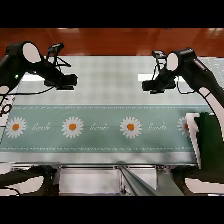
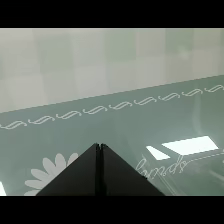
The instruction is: Fold the shirts.
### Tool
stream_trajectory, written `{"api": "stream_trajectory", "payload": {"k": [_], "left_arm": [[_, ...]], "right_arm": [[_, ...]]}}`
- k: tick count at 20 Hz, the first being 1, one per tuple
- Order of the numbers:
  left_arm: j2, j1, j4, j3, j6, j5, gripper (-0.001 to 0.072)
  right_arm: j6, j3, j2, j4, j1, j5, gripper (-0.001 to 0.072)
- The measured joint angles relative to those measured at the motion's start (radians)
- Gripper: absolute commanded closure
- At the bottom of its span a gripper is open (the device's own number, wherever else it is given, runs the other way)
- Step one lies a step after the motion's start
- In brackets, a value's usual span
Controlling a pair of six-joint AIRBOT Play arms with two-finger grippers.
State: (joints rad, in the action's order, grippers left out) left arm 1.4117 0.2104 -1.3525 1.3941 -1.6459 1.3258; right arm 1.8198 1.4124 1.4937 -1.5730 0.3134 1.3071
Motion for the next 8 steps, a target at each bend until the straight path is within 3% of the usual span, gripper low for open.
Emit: {"api": "stream_trajectory", "payload": {"k": [8], "left_arm": [[0.003, 0.0, -0.002, 0.0, -0.003, 0.009, 0.0687]], "right_arm": [[0.002, 0.0, 0.0, -0.005, 0.001, 0.002, 0.069]]}}
